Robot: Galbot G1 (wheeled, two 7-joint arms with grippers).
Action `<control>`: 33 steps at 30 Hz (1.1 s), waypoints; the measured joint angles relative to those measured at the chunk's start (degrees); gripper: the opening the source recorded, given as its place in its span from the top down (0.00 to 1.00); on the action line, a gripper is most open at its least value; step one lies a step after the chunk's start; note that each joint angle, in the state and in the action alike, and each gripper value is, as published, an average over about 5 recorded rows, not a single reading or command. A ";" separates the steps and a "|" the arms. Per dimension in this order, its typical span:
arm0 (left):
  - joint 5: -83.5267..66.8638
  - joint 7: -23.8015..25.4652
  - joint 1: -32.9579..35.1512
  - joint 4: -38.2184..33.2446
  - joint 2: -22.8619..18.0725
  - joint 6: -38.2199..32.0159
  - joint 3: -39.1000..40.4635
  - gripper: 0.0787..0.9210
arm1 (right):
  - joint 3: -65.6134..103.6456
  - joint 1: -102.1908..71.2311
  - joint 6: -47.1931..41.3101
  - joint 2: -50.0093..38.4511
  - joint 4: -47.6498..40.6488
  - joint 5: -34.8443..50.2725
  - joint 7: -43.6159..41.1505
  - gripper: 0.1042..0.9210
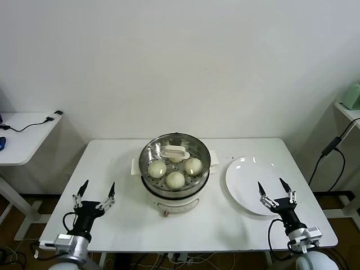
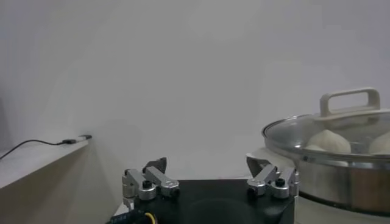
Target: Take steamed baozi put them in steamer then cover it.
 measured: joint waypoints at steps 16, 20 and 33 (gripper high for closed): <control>0.90 -0.05 -0.57 0.96 -0.92 -0.18 0.13 0.12 | -0.71 -0.22 -0.47 0.39 0.89 -0.33 0.84 0.12; 1.04 -0.01 -0.73 1.23 -1.04 -0.24 0.12 0.12 | -0.57 -0.22 -0.46 0.40 0.95 -0.34 0.99 0.12; 1.96 -0.05 -1.30 1.81 -1.08 -0.39 -0.05 0.12 | -0.76 -0.07 0.02 0.82 0.55 -0.80 0.76 0.12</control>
